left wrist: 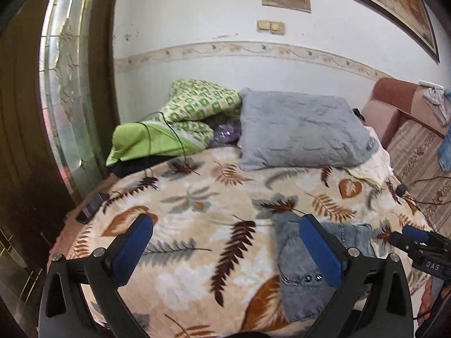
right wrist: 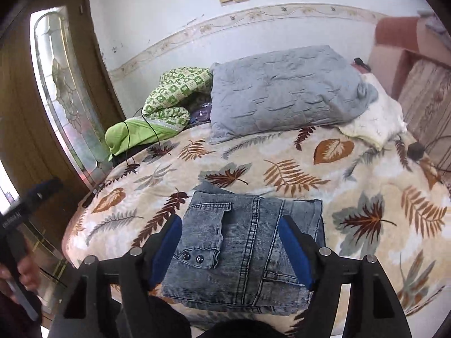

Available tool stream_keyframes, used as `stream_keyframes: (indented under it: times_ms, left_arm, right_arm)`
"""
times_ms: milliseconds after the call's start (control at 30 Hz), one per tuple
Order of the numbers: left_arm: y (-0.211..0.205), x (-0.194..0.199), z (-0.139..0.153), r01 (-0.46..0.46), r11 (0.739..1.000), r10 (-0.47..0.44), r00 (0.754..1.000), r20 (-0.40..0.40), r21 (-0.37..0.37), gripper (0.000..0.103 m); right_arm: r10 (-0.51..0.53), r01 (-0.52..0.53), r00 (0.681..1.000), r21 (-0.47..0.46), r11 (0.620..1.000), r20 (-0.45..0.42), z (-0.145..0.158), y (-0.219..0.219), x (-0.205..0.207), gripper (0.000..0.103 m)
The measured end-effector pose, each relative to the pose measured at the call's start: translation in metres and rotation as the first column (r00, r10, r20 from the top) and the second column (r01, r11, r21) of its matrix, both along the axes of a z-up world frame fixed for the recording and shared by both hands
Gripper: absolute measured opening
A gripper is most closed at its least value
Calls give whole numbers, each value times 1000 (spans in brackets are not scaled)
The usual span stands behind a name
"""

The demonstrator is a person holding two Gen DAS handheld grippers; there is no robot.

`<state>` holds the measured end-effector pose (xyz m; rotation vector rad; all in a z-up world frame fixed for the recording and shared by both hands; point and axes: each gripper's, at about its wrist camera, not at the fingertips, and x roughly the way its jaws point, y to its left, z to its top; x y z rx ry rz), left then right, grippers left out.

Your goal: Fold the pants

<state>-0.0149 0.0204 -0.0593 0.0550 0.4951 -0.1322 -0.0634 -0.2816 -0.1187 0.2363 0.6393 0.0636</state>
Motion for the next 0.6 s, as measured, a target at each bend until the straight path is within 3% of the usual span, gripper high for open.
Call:
stream_keyframes:
  times_ms: [300,600]
  left_arm:
    - [26,16,-16,-104,994,104,994,-33,19,103]
    - [31,20,-24,-135,990,138,989,-54,43,103]
  right_arm:
    - [12,-12,1000,12,1000,-12,-6,4,3,74]
    - [-9,11,999,29,1000,-39,-13,-3,5,74]
